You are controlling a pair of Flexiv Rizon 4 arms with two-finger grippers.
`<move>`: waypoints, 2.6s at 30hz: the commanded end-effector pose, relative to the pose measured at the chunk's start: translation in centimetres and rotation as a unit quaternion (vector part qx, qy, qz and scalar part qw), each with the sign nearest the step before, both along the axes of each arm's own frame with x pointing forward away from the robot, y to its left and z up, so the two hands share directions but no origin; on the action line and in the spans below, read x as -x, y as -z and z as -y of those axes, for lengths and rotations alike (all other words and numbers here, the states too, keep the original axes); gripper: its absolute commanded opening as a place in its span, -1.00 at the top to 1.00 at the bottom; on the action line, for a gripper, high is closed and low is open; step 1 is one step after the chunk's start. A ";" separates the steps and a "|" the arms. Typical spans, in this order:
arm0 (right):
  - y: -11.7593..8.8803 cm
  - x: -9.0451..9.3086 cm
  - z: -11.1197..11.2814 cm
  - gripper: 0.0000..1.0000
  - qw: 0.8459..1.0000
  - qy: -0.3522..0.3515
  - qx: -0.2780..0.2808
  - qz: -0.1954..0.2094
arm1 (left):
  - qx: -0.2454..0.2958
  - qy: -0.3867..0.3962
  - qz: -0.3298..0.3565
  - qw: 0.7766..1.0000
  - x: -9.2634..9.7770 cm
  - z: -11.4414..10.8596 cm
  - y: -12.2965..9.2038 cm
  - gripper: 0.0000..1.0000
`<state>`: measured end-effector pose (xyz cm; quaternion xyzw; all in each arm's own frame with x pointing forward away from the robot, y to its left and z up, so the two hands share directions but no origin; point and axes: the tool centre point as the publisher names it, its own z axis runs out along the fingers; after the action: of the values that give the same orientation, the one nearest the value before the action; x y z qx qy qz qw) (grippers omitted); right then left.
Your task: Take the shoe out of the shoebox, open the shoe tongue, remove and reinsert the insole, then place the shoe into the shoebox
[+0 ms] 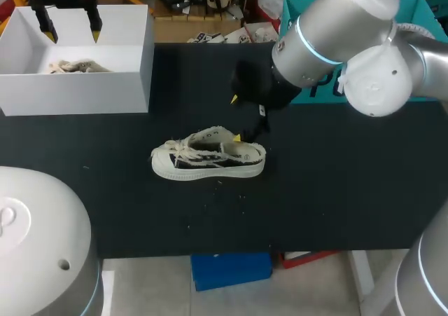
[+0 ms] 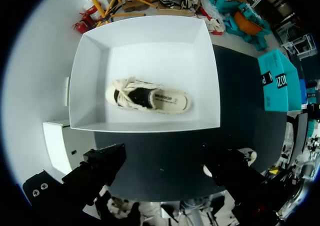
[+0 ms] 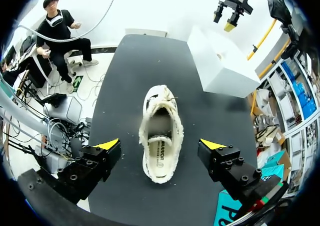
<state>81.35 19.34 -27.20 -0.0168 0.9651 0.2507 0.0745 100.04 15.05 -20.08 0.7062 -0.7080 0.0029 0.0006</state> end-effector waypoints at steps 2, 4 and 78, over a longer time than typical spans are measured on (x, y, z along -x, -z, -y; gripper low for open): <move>1.7 -0.4 1.0 -1.00 1.000 -0.008 -0.026 -0.007 | -0.001 -0.001 -0.001 1.000 0.0 0.0 -0.1 -1.00; 2.3 -0.5 1.1 -1.00 1.000 -0.009 -0.028 -0.010 | -0.001 -0.001 -0.001 1.000 0.0 0.0 -0.1 -1.00; 15.4 -2.8 2.9 -1.00 0.983 0.032 -0.166 -0.074 | -0.001 -0.001 -0.001 1.000 0.0 0.0 -0.1 -1.00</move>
<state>84.13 15.97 -42.22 0.0433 0.9134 0.4045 0.0111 100.04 15.05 -20.08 0.7062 -0.7080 0.0030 0.0005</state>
